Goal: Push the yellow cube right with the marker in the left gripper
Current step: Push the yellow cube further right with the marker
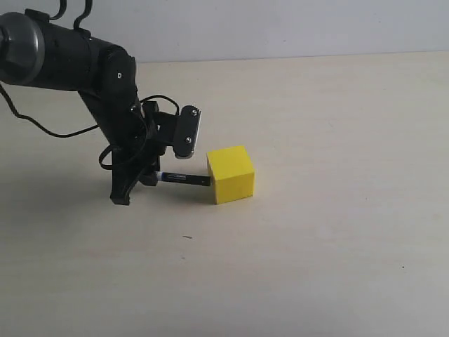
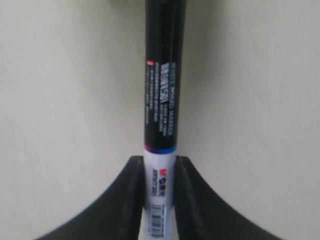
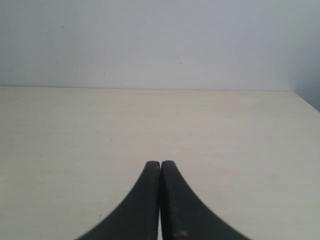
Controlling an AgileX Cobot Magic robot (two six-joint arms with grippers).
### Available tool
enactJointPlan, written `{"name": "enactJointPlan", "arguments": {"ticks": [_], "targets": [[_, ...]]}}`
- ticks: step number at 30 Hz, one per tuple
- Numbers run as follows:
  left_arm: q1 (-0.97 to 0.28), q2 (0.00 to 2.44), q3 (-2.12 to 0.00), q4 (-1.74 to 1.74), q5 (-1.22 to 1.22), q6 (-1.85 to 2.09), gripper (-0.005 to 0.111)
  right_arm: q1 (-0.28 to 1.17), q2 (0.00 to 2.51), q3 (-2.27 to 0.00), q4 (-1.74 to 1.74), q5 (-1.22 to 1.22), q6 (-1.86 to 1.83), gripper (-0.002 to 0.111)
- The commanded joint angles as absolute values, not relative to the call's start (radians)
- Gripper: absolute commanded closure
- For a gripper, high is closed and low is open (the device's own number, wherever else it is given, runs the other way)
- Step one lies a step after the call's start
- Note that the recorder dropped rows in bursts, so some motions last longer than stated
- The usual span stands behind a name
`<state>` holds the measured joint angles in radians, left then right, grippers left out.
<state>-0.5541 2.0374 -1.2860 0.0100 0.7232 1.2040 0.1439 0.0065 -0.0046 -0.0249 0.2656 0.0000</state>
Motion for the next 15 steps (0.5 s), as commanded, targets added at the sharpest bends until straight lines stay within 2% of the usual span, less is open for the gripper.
{"name": "enactJointPlan", "arguments": {"ticks": [1, 8, 15], "targets": [[-0.533, 2.034, -1.297, 0.015, 0.732, 1.169, 0.107, 0.140, 0.000, 0.000, -0.024, 0.264, 0.000, 0.108], [-0.477, 2.034, -1.297, 0.007, 0.799, 1.162, 0.107, 0.140, 0.000, 0.000, -0.024, 0.264, 0.000, 0.108], [-0.555, 2.036, -1.316, -0.078, 0.650, 1.175, 0.107, 0.140, 0.000, 0.000, -0.024, 0.264, 0.000, 0.108]]}}
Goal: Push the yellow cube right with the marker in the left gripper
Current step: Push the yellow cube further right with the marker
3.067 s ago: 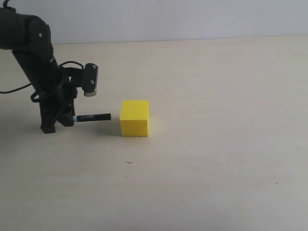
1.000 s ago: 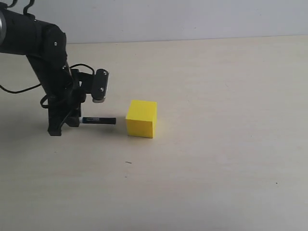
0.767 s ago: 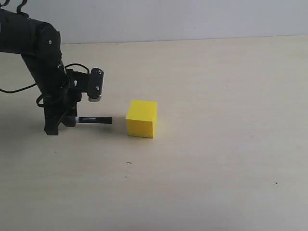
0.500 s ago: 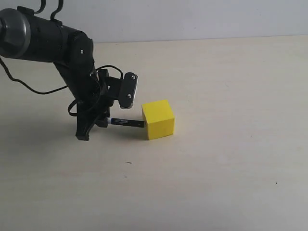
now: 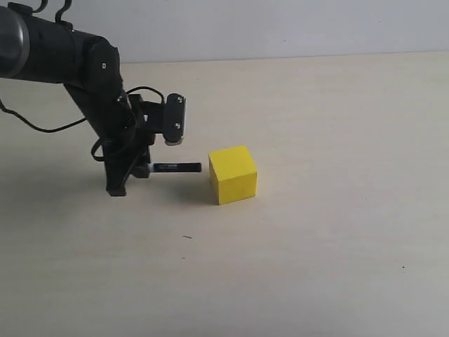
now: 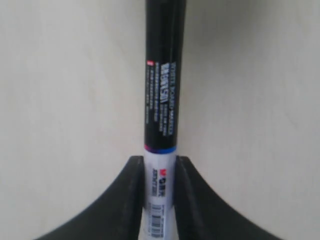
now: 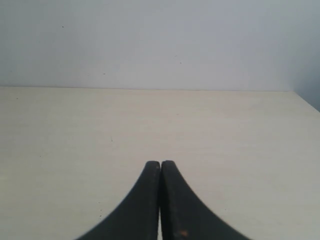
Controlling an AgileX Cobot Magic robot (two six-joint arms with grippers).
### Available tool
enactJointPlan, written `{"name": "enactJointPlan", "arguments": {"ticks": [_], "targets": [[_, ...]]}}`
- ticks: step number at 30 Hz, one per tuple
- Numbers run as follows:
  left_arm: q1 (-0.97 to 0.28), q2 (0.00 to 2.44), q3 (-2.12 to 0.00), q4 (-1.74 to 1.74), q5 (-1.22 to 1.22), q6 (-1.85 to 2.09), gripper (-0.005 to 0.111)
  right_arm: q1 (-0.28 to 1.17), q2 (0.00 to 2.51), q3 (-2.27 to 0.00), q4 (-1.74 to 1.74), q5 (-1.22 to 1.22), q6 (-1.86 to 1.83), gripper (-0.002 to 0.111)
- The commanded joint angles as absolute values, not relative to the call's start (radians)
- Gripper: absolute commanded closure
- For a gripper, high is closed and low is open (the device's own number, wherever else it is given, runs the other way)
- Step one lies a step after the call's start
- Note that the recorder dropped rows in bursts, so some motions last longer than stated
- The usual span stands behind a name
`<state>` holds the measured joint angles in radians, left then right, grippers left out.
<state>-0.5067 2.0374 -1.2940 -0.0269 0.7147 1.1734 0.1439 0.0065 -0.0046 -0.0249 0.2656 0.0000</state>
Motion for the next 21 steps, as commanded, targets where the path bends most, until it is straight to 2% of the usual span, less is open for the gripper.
{"name": "enactJointPlan", "arguments": {"ticks": [1, 13, 21], "targets": [[-0.566, 2.036, -1.325, -0.078, 0.655, 1.175, 0.107, 0.140, 0.000, 0.000, -0.024, 0.264, 0.000, 0.108], [-0.497, 2.036, -1.341, -0.065, 0.782, 1.165, 0.107, 0.140, 0.000, 0.000, -0.024, 0.264, 0.000, 0.108], [-0.562, 2.036, -1.341, -0.123, 0.644, 1.172, 0.107, 0.140, 0.000, 0.000, -0.024, 0.264, 0.000, 0.108]]}}
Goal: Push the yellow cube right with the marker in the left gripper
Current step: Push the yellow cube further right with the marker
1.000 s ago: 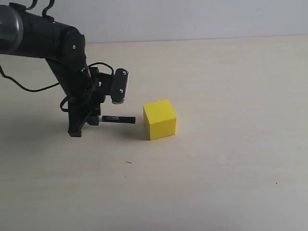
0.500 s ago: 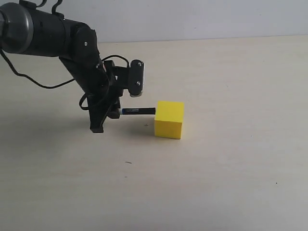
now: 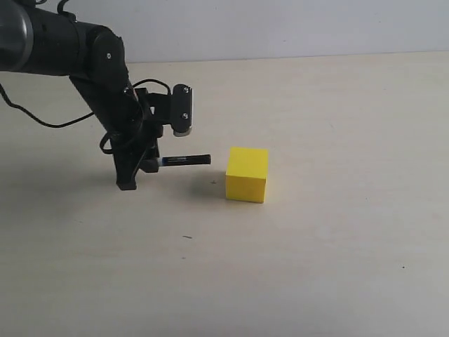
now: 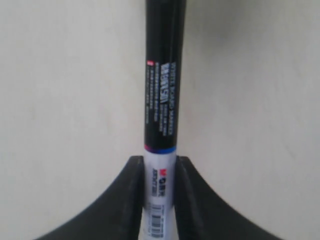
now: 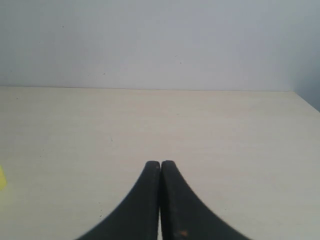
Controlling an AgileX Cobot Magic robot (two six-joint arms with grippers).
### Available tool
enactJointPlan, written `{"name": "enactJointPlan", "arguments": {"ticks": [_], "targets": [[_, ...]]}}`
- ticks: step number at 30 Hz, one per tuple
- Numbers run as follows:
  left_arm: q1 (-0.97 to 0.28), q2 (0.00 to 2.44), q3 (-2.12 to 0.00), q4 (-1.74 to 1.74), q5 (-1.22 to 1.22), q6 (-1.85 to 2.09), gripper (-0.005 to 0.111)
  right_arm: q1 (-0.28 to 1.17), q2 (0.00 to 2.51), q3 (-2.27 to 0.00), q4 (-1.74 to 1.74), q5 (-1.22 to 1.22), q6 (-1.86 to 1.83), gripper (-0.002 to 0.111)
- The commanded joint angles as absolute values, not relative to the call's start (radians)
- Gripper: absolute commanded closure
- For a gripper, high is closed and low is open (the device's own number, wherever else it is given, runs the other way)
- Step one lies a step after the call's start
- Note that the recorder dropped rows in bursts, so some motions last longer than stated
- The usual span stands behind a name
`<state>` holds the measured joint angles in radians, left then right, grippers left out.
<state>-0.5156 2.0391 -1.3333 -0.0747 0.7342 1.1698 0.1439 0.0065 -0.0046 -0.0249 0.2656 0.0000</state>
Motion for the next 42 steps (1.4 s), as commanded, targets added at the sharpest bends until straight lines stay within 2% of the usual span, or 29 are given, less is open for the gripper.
{"name": "enactJointPlan", "arguments": {"ticks": [1, 6, 15, 22, 25, 31, 37, 42], "targets": [[-0.577, 2.036, -1.341, -0.137, 0.626, 1.172, 0.107, 0.140, 0.000, 0.000, -0.024, 0.264, 0.000, 0.108], [-0.602, 2.036, -1.341, -0.135, 0.640, 1.169, 0.107, 0.140, 0.000, 0.000, -0.024, 0.264, 0.000, 0.108], [-0.528, 2.036, -1.341, -0.135, 0.744, 1.123, 0.107, 0.140, 0.000, 0.000, -0.024, 0.264, 0.000, 0.108], [-0.630, 2.036, -1.341, -0.293, 0.663, 1.278, 0.107, 0.140, 0.000, 0.000, -0.024, 0.264, 0.000, 0.108], [-0.633, 2.034, -1.341, -0.275, 0.662, 1.267, 0.107, 0.140, 0.000, 0.000, -0.024, 0.264, 0.000, 0.108], [-0.555, 2.033, -1.341, -0.224, 0.767, 1.143, 0.107, 0.140, 0.000, 0.000, -0.024, 0.264, 0.000, 0.108], [-0.642, 2.092, -1.391, -0.277, 0.774, 1.120, 0.107, 0.140, 0.000, 0.000, -0.024, 0.264, 0.000, 0.108], [-0.714, 2.152, -1.540, -0.238, 0.821, 1.028, 0.107, 0.140, 0.000, 0.000, -0.024, 0.264, 0.000, 0.108]]}}
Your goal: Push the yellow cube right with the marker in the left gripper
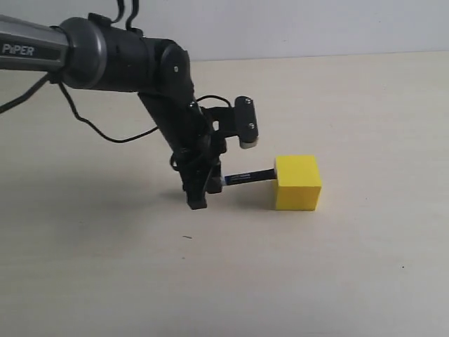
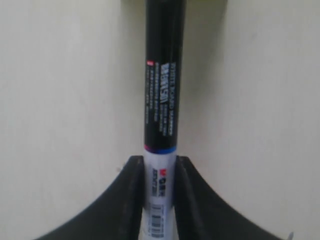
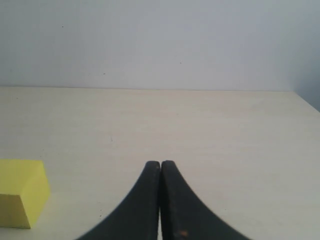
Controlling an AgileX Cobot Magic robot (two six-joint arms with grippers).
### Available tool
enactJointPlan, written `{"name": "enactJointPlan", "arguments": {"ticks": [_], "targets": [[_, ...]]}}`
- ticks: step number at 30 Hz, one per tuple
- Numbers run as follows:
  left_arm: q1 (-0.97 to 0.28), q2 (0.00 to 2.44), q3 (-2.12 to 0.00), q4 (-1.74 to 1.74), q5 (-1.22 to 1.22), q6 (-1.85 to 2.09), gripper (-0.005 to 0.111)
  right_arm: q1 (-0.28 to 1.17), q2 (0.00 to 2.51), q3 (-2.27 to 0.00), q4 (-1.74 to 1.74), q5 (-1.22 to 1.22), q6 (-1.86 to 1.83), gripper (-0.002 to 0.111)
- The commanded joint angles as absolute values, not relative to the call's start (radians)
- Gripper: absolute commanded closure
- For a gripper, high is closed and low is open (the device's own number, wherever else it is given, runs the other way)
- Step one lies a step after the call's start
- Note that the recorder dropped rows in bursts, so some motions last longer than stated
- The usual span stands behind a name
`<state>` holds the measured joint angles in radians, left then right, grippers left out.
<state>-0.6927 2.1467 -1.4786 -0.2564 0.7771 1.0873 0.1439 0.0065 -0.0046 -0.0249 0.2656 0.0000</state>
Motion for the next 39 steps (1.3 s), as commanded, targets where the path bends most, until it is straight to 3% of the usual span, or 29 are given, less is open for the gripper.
{"name": "enactJointPlan", "arguments": {"ticks": [1, 5, 21, 30, 39], "targets": [[-0.709, 2.148, -1.560, -0.209, 0.892, 1.000, 0.107, 0.140, 0.000, 0.000, -0.024, 0.264, 0.000, 0.108], [-0.707, 2.148, -1.582, -0.065, 1.027, 0.877, 0.107, 0.140, 0.000, 0.000, -0.024, 0.264, 0.000, 0.108], [-0.838, 2.174, -1.636, -0.047, 0.904, 0.851, 0.107, 0.140, 0.000, 0.000, -0.024, 0.264, 0.000, 0.108], [-0.804, 2.174, -1.643, -0.040, 1.041, 0.780, 0.107, 0.140, 0.000, 0.000, -0.024, 0.264, 0.000, 0.108], [-0.827, 2.236, -1.710, -0.040, 0.948, 0.769, 0.107, 0.140, 0.000, 0.000, -0.024, 0.264, 0.000, 0.108]]}}
